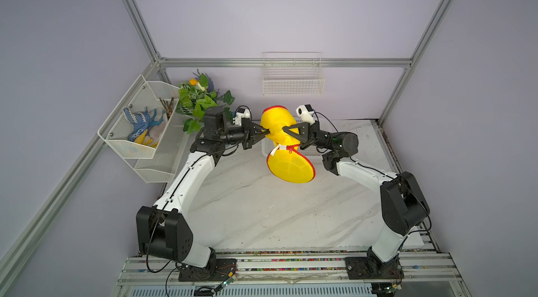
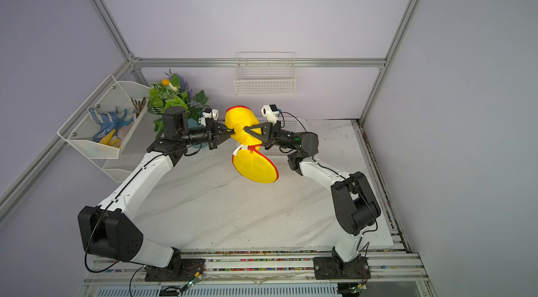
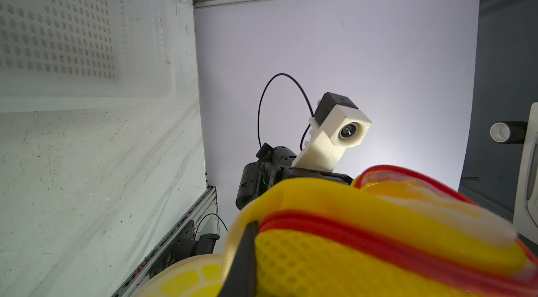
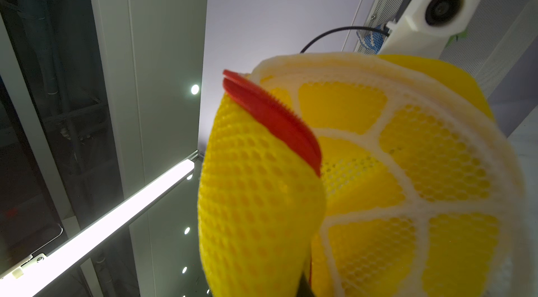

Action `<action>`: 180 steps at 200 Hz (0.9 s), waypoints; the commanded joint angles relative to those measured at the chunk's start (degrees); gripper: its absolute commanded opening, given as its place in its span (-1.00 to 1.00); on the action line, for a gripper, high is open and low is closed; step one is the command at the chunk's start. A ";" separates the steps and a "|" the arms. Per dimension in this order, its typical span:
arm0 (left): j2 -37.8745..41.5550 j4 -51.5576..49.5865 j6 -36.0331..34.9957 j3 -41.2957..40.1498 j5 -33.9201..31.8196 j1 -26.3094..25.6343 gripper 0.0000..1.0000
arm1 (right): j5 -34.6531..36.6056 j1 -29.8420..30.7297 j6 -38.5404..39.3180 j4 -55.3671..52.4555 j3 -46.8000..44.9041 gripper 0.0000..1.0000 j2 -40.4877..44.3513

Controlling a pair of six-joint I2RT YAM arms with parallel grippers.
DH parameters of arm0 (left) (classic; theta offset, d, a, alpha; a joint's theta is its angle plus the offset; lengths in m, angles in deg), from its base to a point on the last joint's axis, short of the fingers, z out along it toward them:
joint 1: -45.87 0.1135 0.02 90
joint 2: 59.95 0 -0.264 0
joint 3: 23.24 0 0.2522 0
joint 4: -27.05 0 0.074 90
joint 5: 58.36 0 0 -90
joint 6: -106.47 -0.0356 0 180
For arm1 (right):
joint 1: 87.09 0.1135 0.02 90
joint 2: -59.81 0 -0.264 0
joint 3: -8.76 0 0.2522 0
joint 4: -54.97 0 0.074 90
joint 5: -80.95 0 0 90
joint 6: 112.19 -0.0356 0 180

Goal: Turn the laundry bag inside out
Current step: Turn over the laundry bag.

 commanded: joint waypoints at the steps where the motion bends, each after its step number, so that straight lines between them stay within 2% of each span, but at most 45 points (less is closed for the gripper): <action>1: -2.79 -1.75 0.04 10.11 -6.39 1.97 -0.69 | -11.02 2.89 2.38 -2.02 -2.42 -1.00 7.43; 9: -2.42 -1.74 0.58 11.10 -6.10 1.97 -0.65 | -11.96 2.49 11.78 -11.86 -3.38 -1.00 9.52; 29: -1.04 -3.84 0.62 13.60 -5.49 1.97 -0.59 | -11.75 1.66 42.58 -52.59 -0.30 -1.00 15.25; 39: -0.34 -5.20 0.30 14.75 -5.51 2.04 -0.56 | -12.29 1.66 51.03 -64.26 2.41 -1.00 15.07; 63: 0.30 -7.35 0.03 16.56 -5.21 2.09 -0.46 | -13.27 1.66 51.85 -66.47 2.15 -1.00 14.43; 92: 1.17 -7.64 0.62 17.37 -4.60 2.24 -0.12 | -12.32 1.73 60.49 -77.56 3.77 -1.00 13.74; 105: 1.29 -7.40 1.09 17.99 -3.71 2.24 0.13 | -12.23 1.59 62.94 -79.82 4.36 -1.00 13.36; 111: 1.39 -6.69 1.61 18.23 -3.28 2.29 0.18 | -12.29 1.56 63.67 -81.86 4.68 -1.00 13.20; 140: 1.22 -7.23 1.30 18.11 -1.58 2.42 0.23 | -13.25 1.60 61.92 -78.66 4.61 -1.00 13.57; 180: 3.09 -5.65 1.52 9.98 0.28 2.38 0.18 | -13.55 1.56 59.57 -73.97 4.70 -1.00 14.62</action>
